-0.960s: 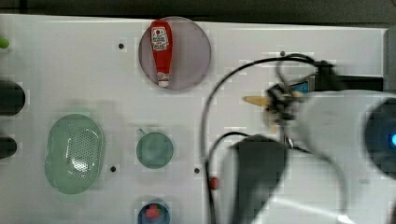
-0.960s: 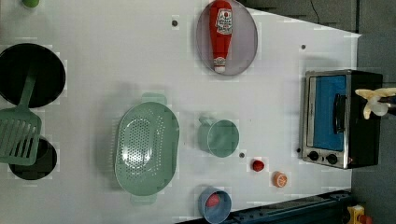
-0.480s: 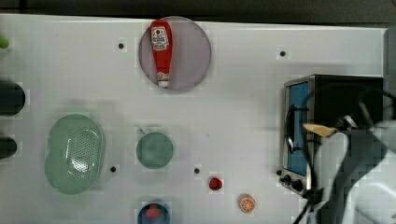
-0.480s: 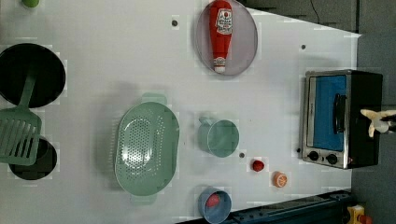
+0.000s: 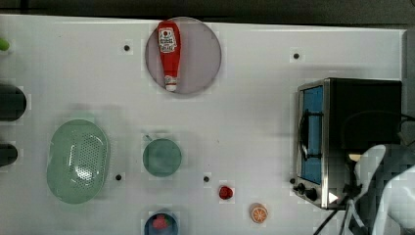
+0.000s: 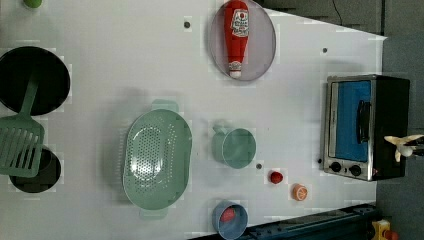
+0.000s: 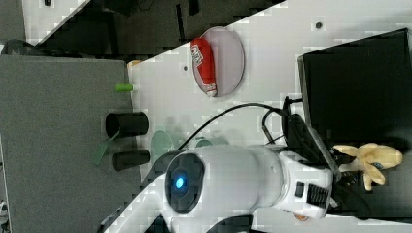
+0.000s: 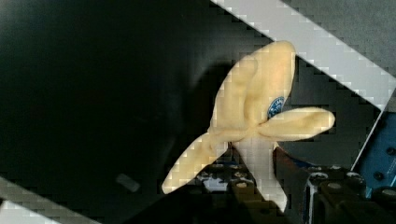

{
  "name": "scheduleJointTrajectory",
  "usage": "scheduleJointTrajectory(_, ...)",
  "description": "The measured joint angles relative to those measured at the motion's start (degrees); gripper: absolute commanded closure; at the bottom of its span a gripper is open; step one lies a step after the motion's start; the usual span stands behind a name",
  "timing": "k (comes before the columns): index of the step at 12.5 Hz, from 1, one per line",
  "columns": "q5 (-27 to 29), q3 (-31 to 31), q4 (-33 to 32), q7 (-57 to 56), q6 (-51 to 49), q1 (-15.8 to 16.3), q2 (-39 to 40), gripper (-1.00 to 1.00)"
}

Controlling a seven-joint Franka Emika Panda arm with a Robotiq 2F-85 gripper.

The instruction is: Pick banana from table and place on oven.

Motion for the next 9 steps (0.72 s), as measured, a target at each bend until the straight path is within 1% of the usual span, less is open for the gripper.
scheduleJointTrajectory(2, 0.9, 0.6, 0.0, -1.3, 0.8, 1.0, 0.9, 0.49)
scheduleJointTrajectory(3, 1.5, 0.9, 0.2, -1.3, 0.7, 1.7, 0.8, 0.43)
scheduleJointTrajectory(4, 1.4, 1.6, 0.7, -1.3, 1.0, 1.9, 0.7, 0.23)
scheduleJointTrajectory(7, 1.0, 2.2, 0.9, -2.1, 1.6, 3.1, -0.8, -0.44)
scheduleJointTrajectory(9, 1.7, 2.5, 1.6, -2.3, -0.6, 3.2, -1.0, -0.89)
